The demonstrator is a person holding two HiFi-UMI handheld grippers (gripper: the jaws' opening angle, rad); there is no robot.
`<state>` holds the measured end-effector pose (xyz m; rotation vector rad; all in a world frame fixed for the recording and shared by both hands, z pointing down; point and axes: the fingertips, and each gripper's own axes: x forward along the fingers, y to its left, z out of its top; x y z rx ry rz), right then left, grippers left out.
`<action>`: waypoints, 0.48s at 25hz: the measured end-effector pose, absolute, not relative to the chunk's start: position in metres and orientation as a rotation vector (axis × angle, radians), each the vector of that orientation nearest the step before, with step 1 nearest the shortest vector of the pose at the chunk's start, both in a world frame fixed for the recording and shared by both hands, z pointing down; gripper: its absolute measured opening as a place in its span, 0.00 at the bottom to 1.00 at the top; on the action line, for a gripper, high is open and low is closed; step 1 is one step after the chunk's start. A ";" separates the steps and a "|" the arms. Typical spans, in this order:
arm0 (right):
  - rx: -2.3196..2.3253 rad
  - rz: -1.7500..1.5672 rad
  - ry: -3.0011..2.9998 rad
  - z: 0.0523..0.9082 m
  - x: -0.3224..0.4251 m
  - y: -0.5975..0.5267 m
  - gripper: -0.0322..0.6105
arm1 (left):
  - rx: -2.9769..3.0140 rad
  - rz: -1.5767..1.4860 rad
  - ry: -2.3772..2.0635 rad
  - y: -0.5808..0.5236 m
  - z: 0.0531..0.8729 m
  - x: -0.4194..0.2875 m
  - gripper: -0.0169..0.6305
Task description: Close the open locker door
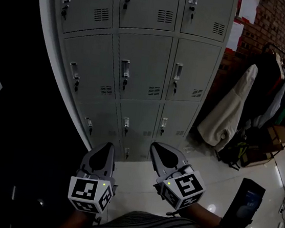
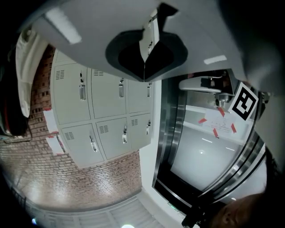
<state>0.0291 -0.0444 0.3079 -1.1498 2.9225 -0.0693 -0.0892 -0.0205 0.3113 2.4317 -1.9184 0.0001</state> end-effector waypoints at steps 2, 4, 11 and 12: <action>-1.151 -0.062 2.939 0.313 0.022 -0.041 0.05 | 2.432 0.010 -1.906 -0.018 0.316 -0.093 0.03; -1.151 -0.075 2.945 0.319 0.018 -0.040 0.05 | 2.435 0.003 -1.883 -0.017 0.319 -0.092 0.03; -1.121 -0.111 2.918 0.313 0.017 -0.039 0.05 | 2.451 -0.013 -1.840 -0.015 0.327 -0.078 0.03; -1.115 -0.105 2.918 0.312 0.017 -0.039 0.05 | 2.453 -0.014 -1.841 -0.016 0.327 -0.077 0.03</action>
